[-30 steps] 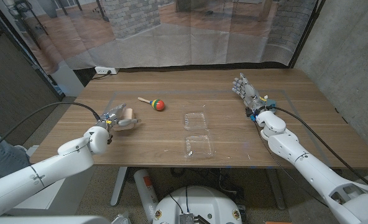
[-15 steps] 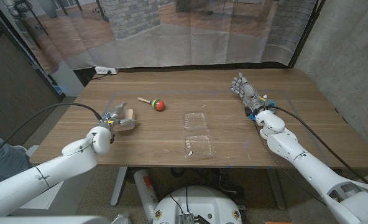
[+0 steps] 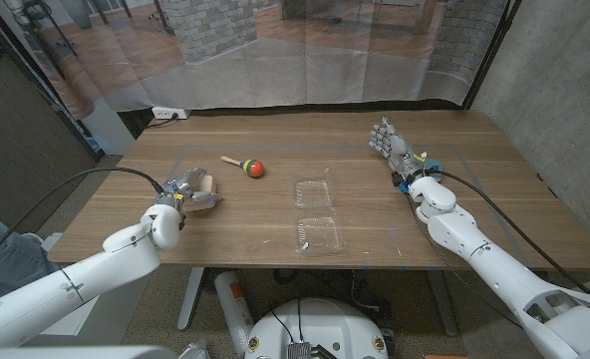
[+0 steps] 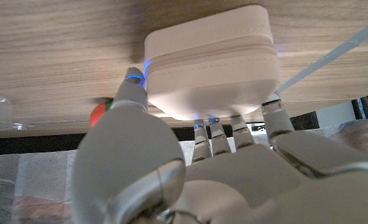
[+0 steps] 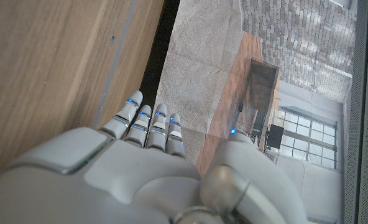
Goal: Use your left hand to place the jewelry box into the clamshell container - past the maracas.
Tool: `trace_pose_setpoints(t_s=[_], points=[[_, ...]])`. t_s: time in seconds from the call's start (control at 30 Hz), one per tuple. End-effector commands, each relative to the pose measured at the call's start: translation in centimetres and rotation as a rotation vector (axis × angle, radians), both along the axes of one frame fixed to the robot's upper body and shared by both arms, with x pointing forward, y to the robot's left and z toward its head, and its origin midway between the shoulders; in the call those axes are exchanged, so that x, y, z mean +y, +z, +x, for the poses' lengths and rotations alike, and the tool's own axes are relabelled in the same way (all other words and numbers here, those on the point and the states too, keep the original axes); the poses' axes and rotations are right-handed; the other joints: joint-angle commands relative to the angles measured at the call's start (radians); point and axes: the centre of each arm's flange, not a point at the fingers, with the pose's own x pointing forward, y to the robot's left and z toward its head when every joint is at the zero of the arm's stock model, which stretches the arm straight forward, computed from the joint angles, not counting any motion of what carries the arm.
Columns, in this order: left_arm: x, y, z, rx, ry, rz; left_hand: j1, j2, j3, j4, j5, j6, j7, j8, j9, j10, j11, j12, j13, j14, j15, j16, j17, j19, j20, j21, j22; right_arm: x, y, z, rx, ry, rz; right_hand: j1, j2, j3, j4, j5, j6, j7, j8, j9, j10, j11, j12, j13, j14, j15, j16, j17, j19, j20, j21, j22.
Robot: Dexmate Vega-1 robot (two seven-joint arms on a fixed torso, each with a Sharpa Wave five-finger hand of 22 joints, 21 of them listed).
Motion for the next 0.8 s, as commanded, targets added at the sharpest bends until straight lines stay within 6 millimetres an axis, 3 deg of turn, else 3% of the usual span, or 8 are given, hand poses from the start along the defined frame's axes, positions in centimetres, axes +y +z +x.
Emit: trace_pose_setpoints(t_s=[0.03, 0.47, 0.8], points=[[-0.1, 0.1, -0.1, -0.016, 0.016, -0.004, 0.184, 0.164, 0.018, 0.002, -0.011, 0.04, -0.002, 0.022, 0.01, 0.047, -0.012, 0.019, 0.014, 0.212, -0.106, 0.021, 0.012, 0.116, -0.094, 0.019, 0.005, 0.0, -0.2, -0.1, 0.002, -0.001, 0.001, 0.0, 0.002, 0.001, -0.004, 0.001, 0.005, -0.005, 0.004, 0.002, 0.002, -0.004, -0.004, 0.004, 0.012, -0.002, 0.001, 0.003, 0.009, 0.003, -0.001, 0.005], [-0.1, 1.1, -0.6, -0.047, 0.02, 0.001, 0.24, 0.175, 0.051, 0.002, -0.011, 0.142, 0.004, 0.08, 0.028, 0.109, -0.031, 0.043, 0.046, 0.283, -0.119, 0.039, 0.034, 0.141, -0.123, 0.04, 0.007, -0.1, 0.0, -0.3, -0.005, -0.005, -0.003, -0.001, 0.002, 0.0, -0.004, 0.001, 0.005, -0.005, 0.004, 0.002, 0.002, -0.003, -0.004, 0.004, 0.014, -0.002, 0.001, 0.003, 0.011, 0.004, -0.006, 0.005], [-0.3, 2.4, -1.1, -0.06, 0.011, 0.014, 0.242, 0.174, 0.053, 0.007, -0.01, 0.142, 0.004, 0.085, 0.033, 0.116, -0.034, 0.045, 0.055, 0.294, -0.121, 0.04, 0.04, 0.137, -0.125, 0.042, 0.008, -0.3, 0.1, -0.5, -0.011, -0.008, 0.002, -0.002, 0.002, -0.001, -0.005, 0.001, 0.005, -0.005, 0.004, 0.002, 0.003, -0.001, -0.004, 0.004, 0.015, -0.002, 0.001, 0.003, 0.013, 0.002, -0.009, 0.005]])
